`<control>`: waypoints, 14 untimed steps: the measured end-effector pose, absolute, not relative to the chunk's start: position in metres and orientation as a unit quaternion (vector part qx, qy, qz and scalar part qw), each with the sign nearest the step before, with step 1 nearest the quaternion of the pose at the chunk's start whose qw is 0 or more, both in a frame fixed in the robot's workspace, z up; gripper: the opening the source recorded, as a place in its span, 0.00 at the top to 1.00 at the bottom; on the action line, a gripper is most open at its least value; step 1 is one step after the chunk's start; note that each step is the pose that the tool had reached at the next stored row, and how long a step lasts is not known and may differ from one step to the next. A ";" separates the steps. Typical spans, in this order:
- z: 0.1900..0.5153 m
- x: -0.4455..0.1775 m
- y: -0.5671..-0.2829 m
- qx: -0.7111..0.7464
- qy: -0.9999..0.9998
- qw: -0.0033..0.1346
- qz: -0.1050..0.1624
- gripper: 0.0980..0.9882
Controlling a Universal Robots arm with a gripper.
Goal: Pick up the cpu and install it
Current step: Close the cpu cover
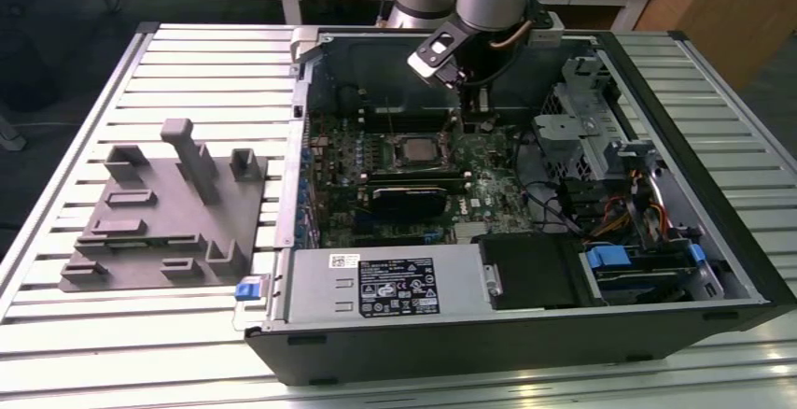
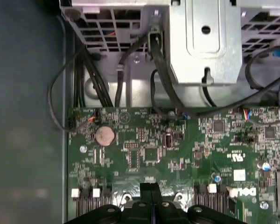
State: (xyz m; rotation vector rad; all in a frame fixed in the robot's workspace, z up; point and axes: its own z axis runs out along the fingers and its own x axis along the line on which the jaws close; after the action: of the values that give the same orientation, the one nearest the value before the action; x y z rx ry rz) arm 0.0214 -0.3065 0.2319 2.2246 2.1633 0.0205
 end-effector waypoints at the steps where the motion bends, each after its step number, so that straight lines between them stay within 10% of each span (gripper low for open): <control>1: 0.232 0.019 -0.306 0.717 0.697 0.019 0.007 0.99; 14: 0.231 0.003 -0.306 0.718 0.696 0.018 0.008 0.99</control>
State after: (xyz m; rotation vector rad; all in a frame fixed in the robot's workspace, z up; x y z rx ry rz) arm 0.0034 -0.3064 0.2311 2.2291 2.1618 0.0237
